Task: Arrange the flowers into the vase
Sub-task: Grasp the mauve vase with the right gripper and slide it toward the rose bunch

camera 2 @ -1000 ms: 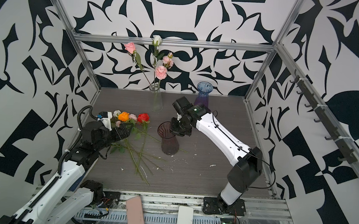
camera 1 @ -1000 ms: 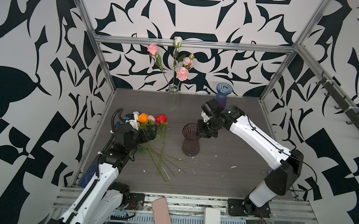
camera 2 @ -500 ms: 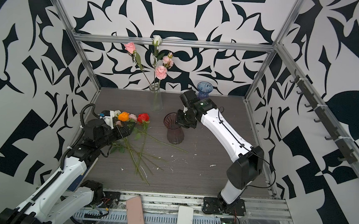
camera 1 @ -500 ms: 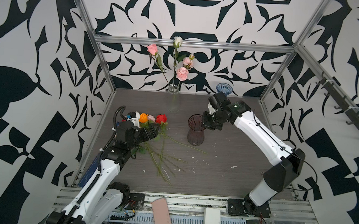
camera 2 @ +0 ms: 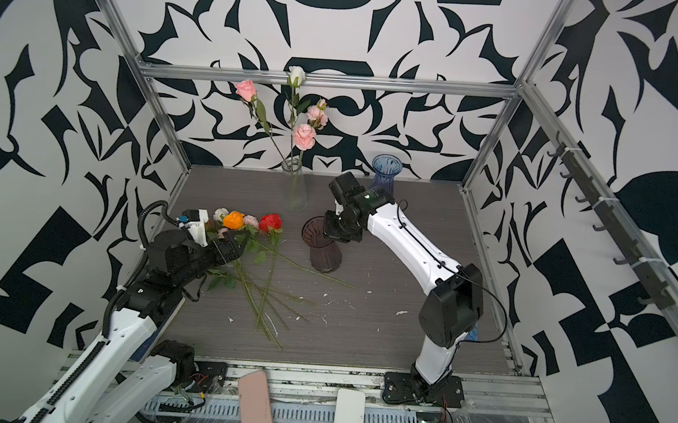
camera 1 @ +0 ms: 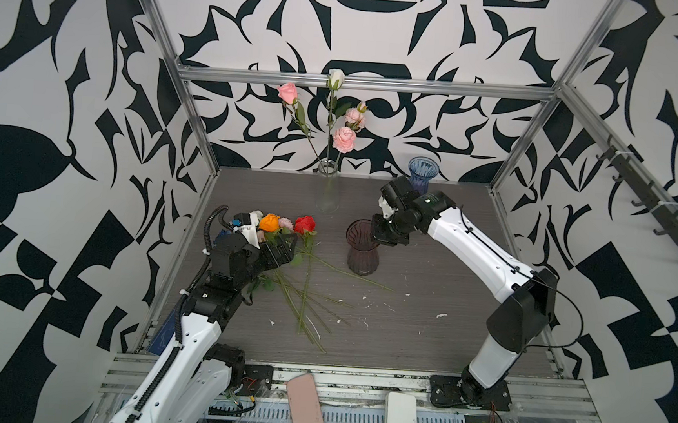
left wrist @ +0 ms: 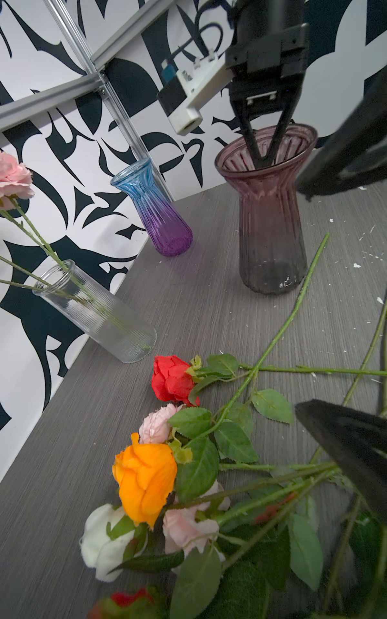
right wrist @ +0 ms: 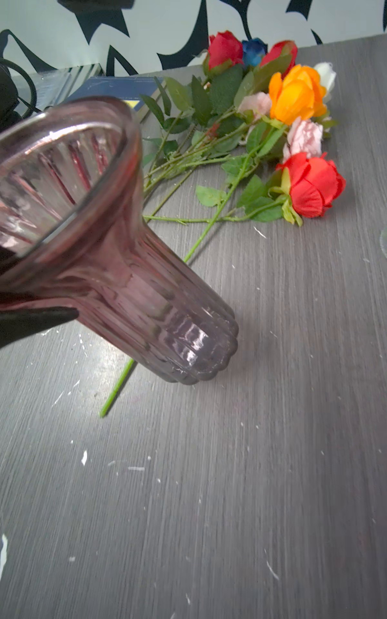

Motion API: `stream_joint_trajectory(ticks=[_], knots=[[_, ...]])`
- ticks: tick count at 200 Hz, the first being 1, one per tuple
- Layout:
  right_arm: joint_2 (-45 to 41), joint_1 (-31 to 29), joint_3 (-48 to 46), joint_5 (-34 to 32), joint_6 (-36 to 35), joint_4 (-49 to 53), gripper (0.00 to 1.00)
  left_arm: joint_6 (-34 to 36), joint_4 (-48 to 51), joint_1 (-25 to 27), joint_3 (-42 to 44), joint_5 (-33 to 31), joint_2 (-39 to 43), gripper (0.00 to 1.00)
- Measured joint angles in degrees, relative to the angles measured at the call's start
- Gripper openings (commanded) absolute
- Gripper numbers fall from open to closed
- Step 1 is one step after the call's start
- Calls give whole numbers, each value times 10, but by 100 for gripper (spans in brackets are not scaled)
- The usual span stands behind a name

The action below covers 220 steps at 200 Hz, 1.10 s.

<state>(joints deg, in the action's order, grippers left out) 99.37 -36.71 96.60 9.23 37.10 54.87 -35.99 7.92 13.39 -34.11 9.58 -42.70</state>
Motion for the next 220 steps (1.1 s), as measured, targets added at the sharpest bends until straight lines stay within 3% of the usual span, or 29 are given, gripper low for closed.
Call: stream_joint_trajectory(ticks=[59, 115, 152, 171, 203, 220], knots=[[-45, -103, -62, 27, 79, -19, 0, 19, 5, 0, 0, -4, -10, 99], [-45, -33, -68, 41, 97, -24, 0, 23, 3, 0, 0, -4, -34, 99], [-44, 4, -65, 37, 92, -20, 15, 23, 5, 0, 0, -6, -36, 99], [-44, 8, -64, 39, 90, -18, 17, 19, 9, 0, 0, -9, -41, 99], [-44, 15, -49, 47, 85, -21, 39, 6, 13, 0, -2, -8, -70, 99], [-45, 18, -42, 50, 74, -20, 42, -1, 15, 0, -7, -7, -86, 99]])
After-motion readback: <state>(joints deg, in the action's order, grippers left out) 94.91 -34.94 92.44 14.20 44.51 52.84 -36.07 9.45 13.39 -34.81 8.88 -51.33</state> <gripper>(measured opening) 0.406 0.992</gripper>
